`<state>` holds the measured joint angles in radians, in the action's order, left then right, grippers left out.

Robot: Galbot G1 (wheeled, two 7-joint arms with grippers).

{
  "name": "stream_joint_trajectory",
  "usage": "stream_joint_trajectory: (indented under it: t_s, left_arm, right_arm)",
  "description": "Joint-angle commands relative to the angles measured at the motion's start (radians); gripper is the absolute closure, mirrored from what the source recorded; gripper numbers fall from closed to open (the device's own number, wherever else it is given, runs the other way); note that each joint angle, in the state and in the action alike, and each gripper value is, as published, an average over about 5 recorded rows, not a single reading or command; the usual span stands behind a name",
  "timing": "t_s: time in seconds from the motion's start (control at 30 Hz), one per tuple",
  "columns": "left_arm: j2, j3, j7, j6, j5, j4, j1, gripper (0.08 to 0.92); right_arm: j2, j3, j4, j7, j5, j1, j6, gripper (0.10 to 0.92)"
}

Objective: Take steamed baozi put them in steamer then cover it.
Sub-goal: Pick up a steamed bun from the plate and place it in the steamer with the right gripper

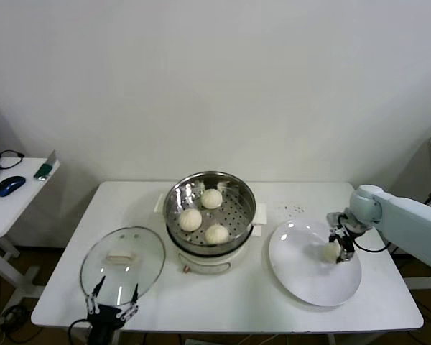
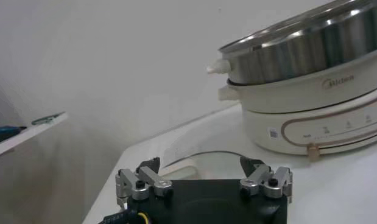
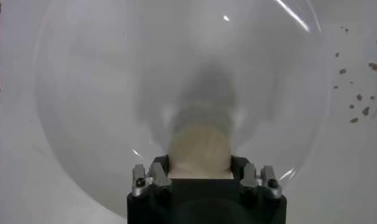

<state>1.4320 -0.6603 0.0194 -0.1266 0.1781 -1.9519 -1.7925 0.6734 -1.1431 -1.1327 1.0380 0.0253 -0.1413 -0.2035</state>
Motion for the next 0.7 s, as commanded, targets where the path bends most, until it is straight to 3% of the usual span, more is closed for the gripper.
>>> stream_joint_trajectory:
  t_s: [0.03,0.4,0.53,0.7]
  left_arm:
    - [0.006,0.014,0.001,0.004,0.007,-0.008,0.002,0.177]
    - [0.013,0.073,-0.011,0.013,0.066,-0.038,-0.002,0.177]
    - [0.01,0.102,-0.026,0.02,0.081,-0.056,-0.002,0.177]
    - [0.0,0.132,-0.028,0.017,0.089,-0.067,0.0,0.177]
  right_arm:
    - [0.02,-0.089,-0.011,-0.025,0.14,-0.157,-0.024,0.378]
    - [0.269,-0.49,0.002,-0.044,0.618,-0.693,-0.097,0.372]
    - [0.388,-0.621,0.0,-0.051,0.818,-0.805,-0.119,0.369]
    - [0.523,-0.67,-0.009,-0.07,0.957,-0.856,-0.151,0.37]
